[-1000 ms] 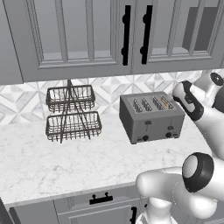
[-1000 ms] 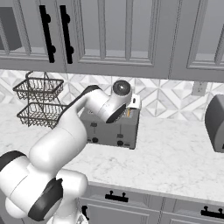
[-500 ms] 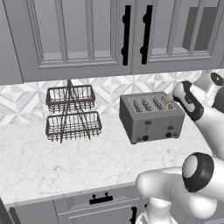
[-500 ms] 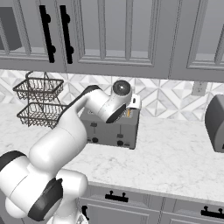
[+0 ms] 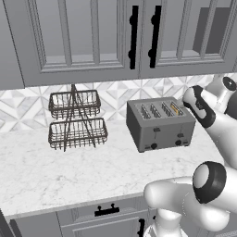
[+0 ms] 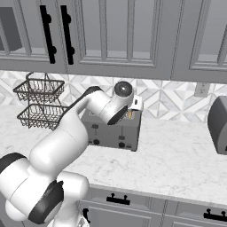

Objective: Start the toaster. Once the lever pops up, take the bread to the plate on the dining counter.

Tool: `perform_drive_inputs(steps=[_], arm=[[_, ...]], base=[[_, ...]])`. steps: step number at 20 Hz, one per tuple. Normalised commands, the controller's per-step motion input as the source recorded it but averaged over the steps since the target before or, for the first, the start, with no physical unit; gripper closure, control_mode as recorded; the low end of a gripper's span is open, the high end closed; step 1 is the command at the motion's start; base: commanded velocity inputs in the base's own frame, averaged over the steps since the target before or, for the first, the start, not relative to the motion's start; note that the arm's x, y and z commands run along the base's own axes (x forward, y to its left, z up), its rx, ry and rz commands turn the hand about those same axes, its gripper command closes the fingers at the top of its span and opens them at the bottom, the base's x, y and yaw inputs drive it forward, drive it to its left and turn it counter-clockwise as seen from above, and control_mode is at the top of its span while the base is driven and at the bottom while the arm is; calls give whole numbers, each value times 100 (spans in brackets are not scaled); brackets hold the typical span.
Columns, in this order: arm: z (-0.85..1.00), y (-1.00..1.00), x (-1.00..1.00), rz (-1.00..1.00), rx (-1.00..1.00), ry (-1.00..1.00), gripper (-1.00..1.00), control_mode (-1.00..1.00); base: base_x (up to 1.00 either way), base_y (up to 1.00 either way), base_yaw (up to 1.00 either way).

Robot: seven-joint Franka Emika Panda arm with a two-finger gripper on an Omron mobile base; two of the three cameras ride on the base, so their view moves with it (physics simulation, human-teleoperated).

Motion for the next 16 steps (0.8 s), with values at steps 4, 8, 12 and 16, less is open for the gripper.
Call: perform_drive_inputs(steps=[4,8,12,16], arm=[[0,0,0,0,0,0,-100,-100],[0,0,0,0,0,0,-100,-100],[0,0,0,0,0,0,-100,-100],[0,0,0,0,0,0,-100,-100]], base=[[0,0,0],[0,0,0],[0,0,0],[0,0,0]])
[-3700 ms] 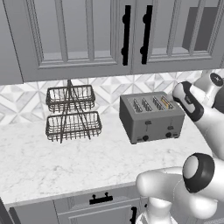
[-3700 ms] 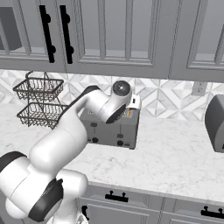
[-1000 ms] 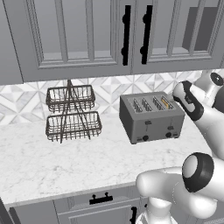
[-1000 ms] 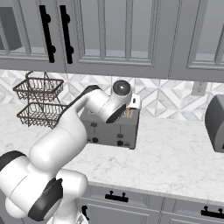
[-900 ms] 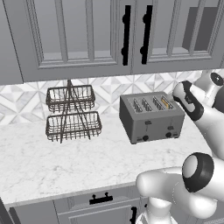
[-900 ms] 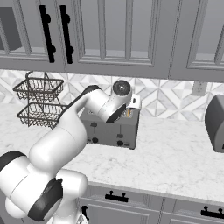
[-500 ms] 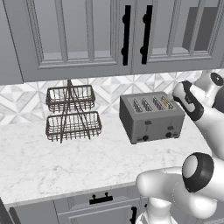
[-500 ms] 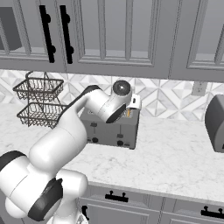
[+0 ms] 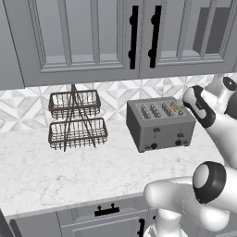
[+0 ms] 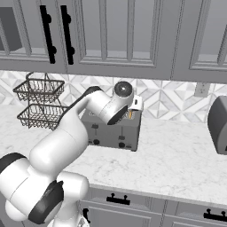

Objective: Start the toaster. Once the lever pops up, take the bread to the plate on the dining counter.

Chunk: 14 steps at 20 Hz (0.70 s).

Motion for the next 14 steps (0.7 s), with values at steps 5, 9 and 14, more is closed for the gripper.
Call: perform_drive_inputs(steps=[5,9,14], arm=[[0,0,0,0,0,0,-100,-100],[0,0,0,0,0,0,-100,-100],[0,0,0,0,0,0,-100,-100]], base=[[0,0,0],[0,0,0],[0,0,0]])
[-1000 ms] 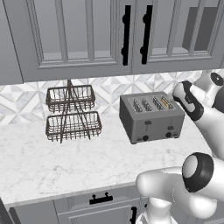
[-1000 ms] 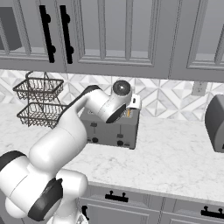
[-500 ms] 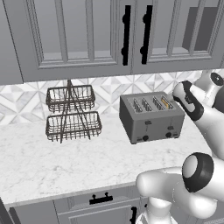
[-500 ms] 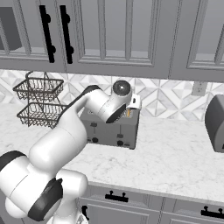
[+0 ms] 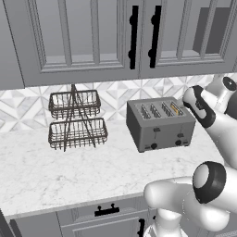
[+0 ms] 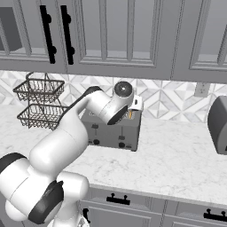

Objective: Start the toaster. Once the lever pops up, take the bread to the plate on the dining counter.

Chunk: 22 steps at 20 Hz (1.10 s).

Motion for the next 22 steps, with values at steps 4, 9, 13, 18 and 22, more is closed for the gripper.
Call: perform_drive_inputs(steps=[4,9,13,18,22], arm=[[0,0,0,0,0,0,-100,-100],[0,0,0,0,0,0,-100,-100],[0,0,0,0,0,0,-100,-100],[0,0,0,0,0,0,-100,-100],[0,0,0,0,0,0,-100,-100]], base=[[0,0,0],[0,0,0],[0,0,0],[0,0,0],[0,0,0]])
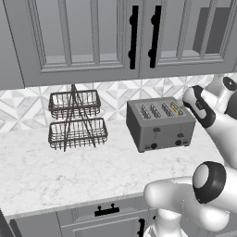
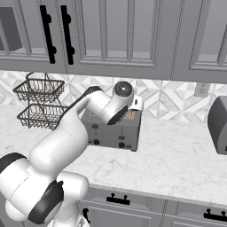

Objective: Start the toaster. Once the lever pops up, take the bread to the plate on the dining counter.

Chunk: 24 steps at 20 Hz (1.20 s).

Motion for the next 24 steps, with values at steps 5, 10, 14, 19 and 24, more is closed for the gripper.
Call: perform_drive_inputs(steps=[5,10,14,19,24], arm=[[0,0,0,0,0,0,-100,-100],[0,0,0,0,0,0,-100,-100],[0,0,0,0,0,0,-100,-100],[0,0,0,0,0,0,-100,-100],[0,0,0,0,0,0,-100,-100]], base=[[0,0,0],[0,0,0],[0,0,0],[0,0,0],[0,0,0]])
